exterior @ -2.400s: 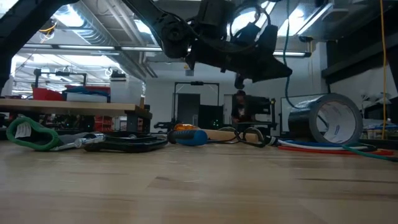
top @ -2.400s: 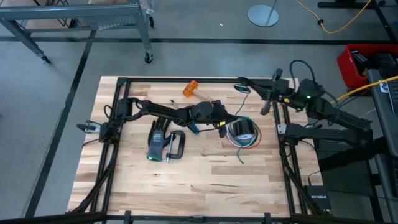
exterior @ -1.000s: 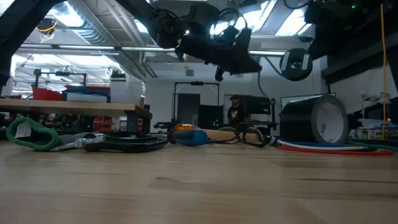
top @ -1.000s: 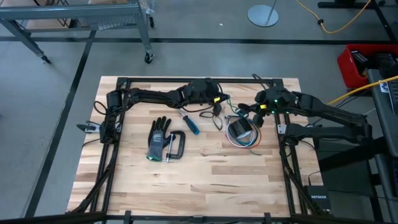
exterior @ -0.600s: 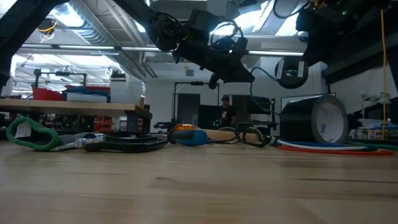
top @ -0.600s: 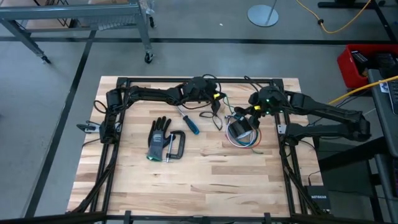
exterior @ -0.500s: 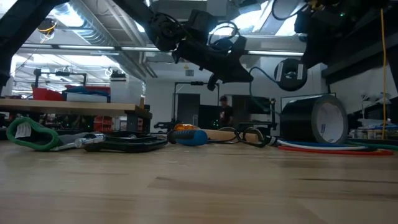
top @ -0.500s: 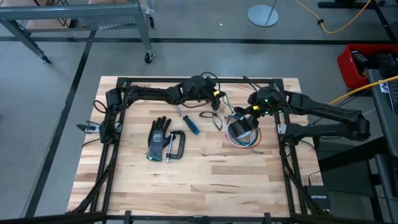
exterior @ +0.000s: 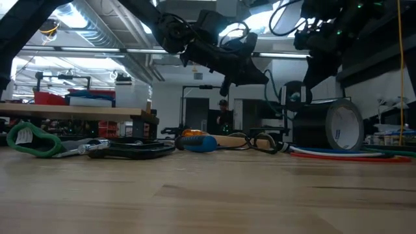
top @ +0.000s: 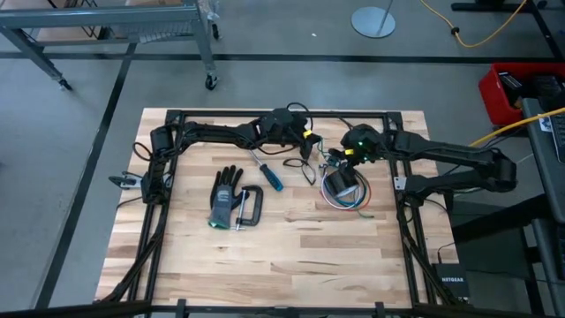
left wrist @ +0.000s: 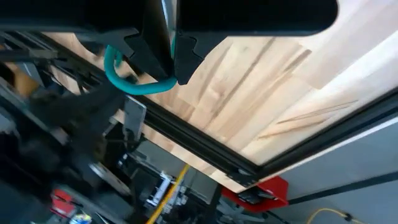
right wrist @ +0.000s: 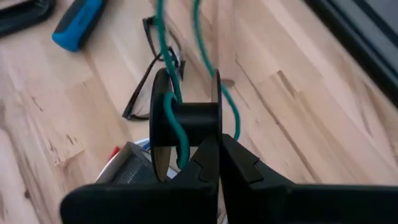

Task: Coil cords
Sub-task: Coil the green wire onto the spool

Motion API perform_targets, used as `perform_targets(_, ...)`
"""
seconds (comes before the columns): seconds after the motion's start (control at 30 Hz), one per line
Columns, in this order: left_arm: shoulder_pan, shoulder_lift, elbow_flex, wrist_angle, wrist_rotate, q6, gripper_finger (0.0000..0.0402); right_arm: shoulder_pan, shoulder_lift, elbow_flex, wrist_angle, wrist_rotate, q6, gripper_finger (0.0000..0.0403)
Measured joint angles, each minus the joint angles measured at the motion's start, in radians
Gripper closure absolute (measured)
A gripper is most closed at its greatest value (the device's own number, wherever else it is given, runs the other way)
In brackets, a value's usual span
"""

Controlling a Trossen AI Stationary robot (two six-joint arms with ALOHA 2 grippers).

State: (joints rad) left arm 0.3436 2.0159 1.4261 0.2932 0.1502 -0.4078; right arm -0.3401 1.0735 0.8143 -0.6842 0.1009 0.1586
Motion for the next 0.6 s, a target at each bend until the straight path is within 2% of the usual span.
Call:
perform_targets(0.13,0.02,0.0,0.0,0.004,-0.003,-0.03,0.0401,0.0,0.013,0.0,0.008,-0.043,-0.004,0.0402)
perform_targets(0.23,0.025,0.0,0.0,0.005,-0.003,-0.062,0.0401,0.0,0.014,0.0,0.013,-0.037,-0.004,0.0402)
perform_targets(0.6,-0.004,0.0,0.0,0.034,0.022,-0.11,0.0401,0.0,0.015,0.0,0.083,0.275,0.029,0.0402)
